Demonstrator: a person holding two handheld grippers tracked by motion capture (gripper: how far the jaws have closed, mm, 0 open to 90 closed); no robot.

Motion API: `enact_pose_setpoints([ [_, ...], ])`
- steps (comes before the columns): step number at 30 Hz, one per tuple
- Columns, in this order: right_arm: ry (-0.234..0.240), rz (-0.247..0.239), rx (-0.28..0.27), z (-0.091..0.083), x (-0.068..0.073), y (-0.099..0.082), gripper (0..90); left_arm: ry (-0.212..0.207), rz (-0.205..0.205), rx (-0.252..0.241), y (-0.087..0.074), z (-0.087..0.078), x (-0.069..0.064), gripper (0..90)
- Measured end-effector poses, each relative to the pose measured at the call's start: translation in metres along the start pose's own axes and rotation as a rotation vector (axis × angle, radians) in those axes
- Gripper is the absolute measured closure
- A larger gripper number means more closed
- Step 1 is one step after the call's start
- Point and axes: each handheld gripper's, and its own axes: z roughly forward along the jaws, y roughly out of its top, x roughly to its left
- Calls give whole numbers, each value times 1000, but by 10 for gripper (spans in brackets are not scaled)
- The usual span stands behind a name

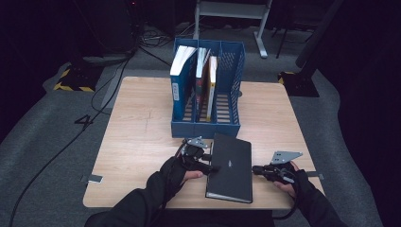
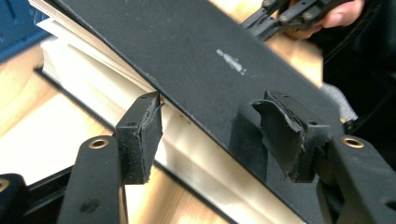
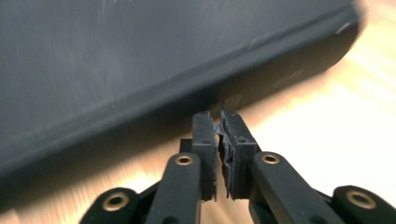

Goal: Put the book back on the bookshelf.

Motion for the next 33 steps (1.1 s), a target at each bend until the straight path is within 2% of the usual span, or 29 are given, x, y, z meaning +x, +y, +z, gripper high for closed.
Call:
enact_pose_setpoints([
  [1,40,23,-59,-4,-1,4,850,-6,0,5,1,1,-1,405],
  [2,57,13,-85,-7,2,11,872,-8,1,3,0,2,-1,405],
  [4,-13,-65,-39,-5,10,24,864,14,6,30,0,7,-2,417],
  [5,-17,-74,-27,-4,13,26,869,14,6,30,0,7,-2,421],
  [6,-17,-74,-27,-4,13,26,869,25,3,37,-1,8,-1,421],
  [10,-37,-46,-27,-10,8,21,863,11,-2,27,-2,6,2,486],
  [13,-89,-71,31,-9,4,14,866,6,-11,33,-3,8,4,486],
  [14,-82,-44,40,-9,1,9,858,3,-10,32,-3,8,4,486],
  [15,-82,-44,40,-9,1,9,858,3,-10,32,-3,8,4,486],
  [16,-94,-50,59,-8,0,7,855,1,-9,31,-3,8,4,486],
  [17,-82,-48,65,-7,-1,6,868,3,-6,26,-2,8,4,486],
  [20,-106,-64,104,-3,-1,7,871,3,-1,18,-1,6,2,486],
  [25,-116,-79,139,3,-1,6,887,-3,6,13,2,5,2,486],
  [29,-107,-58,128,3,-4,5,892,-4,-9,26,5,8,4,485],
  [31,-96,-31,110,4,-8,4,894,-73,-36,29,8,12,9,473],
  [32,-90,-23,101,5,-9,4,895,-94,-42,24,9,13,9,465],
  [33,-89,-20,97,5,-9,4,895,-119,-29,27,13,17,6,456],
])
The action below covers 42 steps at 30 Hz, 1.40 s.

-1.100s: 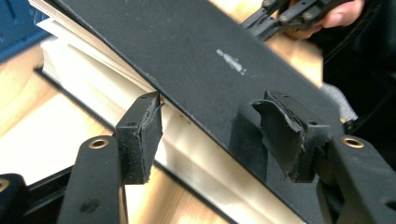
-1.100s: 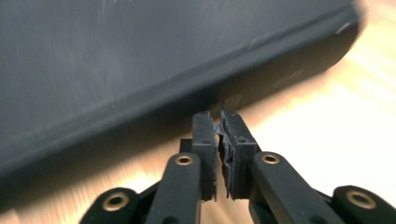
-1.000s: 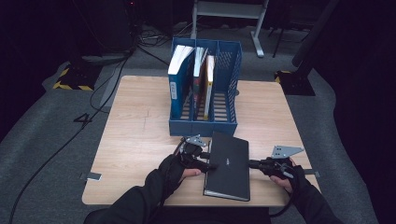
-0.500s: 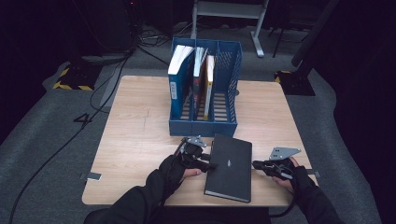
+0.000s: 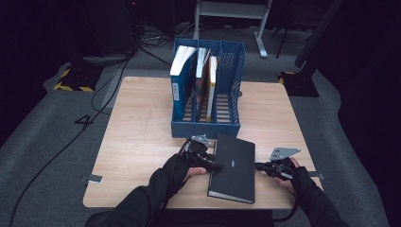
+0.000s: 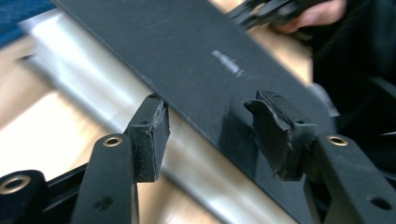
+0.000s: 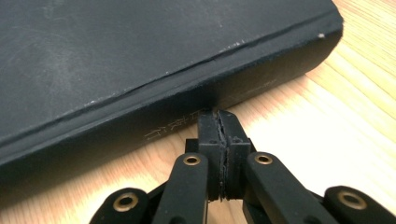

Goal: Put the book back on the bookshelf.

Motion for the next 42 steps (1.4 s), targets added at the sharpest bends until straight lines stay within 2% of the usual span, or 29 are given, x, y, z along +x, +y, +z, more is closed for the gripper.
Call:
enact_pose_setpoints([
  [2,-3,-5,1,1,1,1,897,0,14,7,4,2,-3,441],
  [5,-10,-17,1,2,2,2,895,32,54,20,14,1,-14,436],
  [8,-7,-4,-7,2,2,2,874,43,47,42,16,0,-15,439],
  [10,-4,0,-12,1,3,2,873,29,47,29,16,-2,-16,466],
  [12,0,6,-23,2,3,1,872,21,89,5,17,-5,-21,505],
  [15,13,13,-45,2,4,2,870,64,155,-10,19,-8,-34,514],
  [17,10,10,-52,2,5,3,866,75,174,-24,16,-9,-37,514],
  [20,16,36,-78,0,5,4,859,86,200,-48,11,-10,-39,514],
  [22,17,42,-96,-1,5,6,858,106,234,-60,9,-11,-45,514],
  [23,13,38,-103,-3,5,7,858,118,265,-68,8,-12,-50,514],
  [25,18,57,-139,-7,3,9,858,142,317,-80,7,-14,-58,513],
  [26,18,57,-139,-7,3,9,858,142,317,-80,7,-14,-58,513],
  [28,22,64,-183,-15,2,12,855,169,378,-93,5,-16,-67,513],
  [31,9,55,-227,-24,4,18,855,199,441,-112,3,-18,-75,513],
  [34,28,27,-286,-35,8,29,845,214,494,-114,2,-18,-80,513],
  [35,28,27,-286,-35,8,29,845,214,494,-114,2,-18,-80,513],
  [36,16,-2,-293,-41,11,39,822,223,520,-110,3,-18,-83,513],
  [38,-4,-25,-284,-44,14,41,821,241,530,-119,3,-18,-84,513],
  [42,-2,-12,-273,-44,11,33,811,242,528,-123,3,-17,-83,513],
])
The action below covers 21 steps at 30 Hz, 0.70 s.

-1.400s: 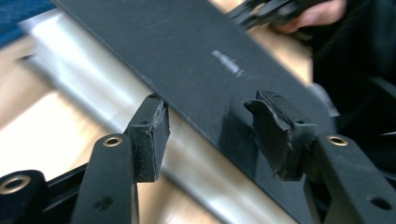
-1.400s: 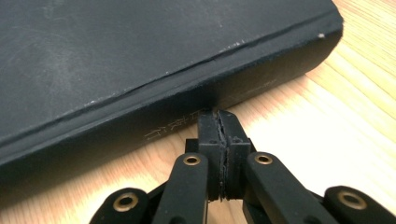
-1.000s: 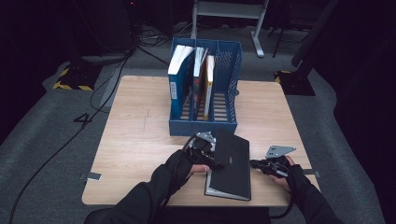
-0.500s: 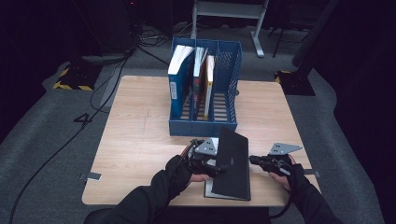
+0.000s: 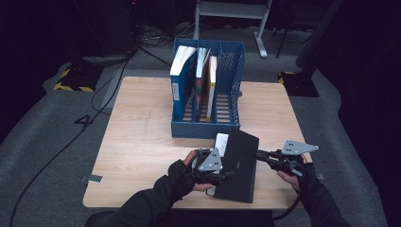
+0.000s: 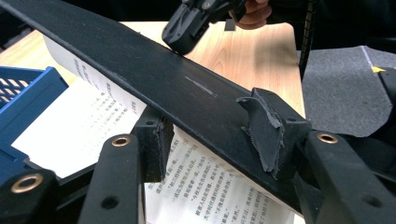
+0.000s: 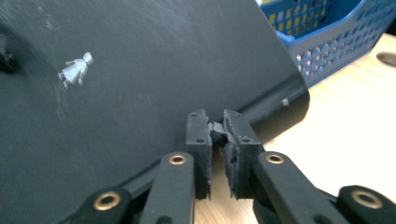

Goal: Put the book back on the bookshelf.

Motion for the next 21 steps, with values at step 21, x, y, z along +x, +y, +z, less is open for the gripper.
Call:
enact_pose_setpoints([
  [21,53,64,118,37,-9,-36,829,6,68,-31,0,-8,-7,513],
])
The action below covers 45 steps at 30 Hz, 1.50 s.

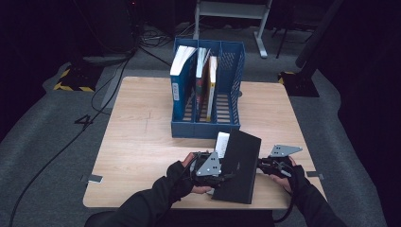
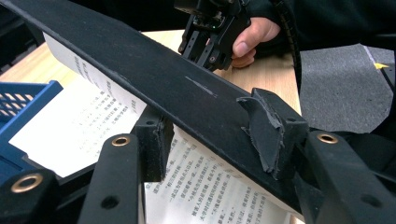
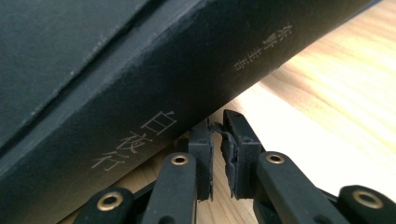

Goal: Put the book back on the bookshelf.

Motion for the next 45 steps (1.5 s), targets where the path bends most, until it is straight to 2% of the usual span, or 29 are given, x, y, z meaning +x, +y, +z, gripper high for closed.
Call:
enact_pose_setpoints([
  [3,8,-2,-15,-3,2,0,856,13,19,-3,1,-2,-1,513],
  [6,-1,-11,-54,-8,4,5,891,30,31,-1,0,-7,-1,514],
  [9,2,-8,-74,-12,4,9,893,66,39,8,-2,-14,0,514],
  [10,20,-3,-105,-15,4,11,891,77,17,15,-4,-15,3,513],
  [11,99,16,-191,-22,3,16,851,77,-4,18,-7,-16,7,512],
  [12,131,3,-229,-27,6,24,846,74,-24,15,-10,-16,9,512],
  [14,67,-89,-190,-31,19,45,849,71,-26,13,-10,-15,9,513],
  [17,24,-130,-162,-26,24,52,852,91,12,12,-7,-16,3,514],
  [19,19,-106,-157,-26,19,47,862,97,27,13,-7,-17,1,513],
  [20,1,-94,-150,-26,17,45,862,104,40,12,-7,-17,0,513],
  [22,0,-78,-143,-25,14,39,862,107,40,10,-7,-18,-2,513],
  [25,-2,-71,-137,-25,12,36,860,119,63,11,-7,-19,-6,512],
  [28,-36,-69,-94,-20,7,32,854,120,79,-2,-8,-21,-10,513],
  [31,-12,-36,-59,-7,3,27,827,131,116,-8,-8,-25,-17,513],
  [33,-7,-34,-62,-5,3,28,828,131,122,-13,-8,-26,-20,514],
  [34,24,-28,-82,-4,2,28,824,127,128,-14,-10,-28,-22,516],
  [39,67,8,-133,-6,-1,29,815,109,118,-20,-14,-32,-26,533],
  [42,91,-14,-154,-8,0,32,825,96,112,-11,-17,-36,-28,550],
  [45,117,-35,-179,-12,3,35,828,82,90,2,-23,-38,-29,561],
])
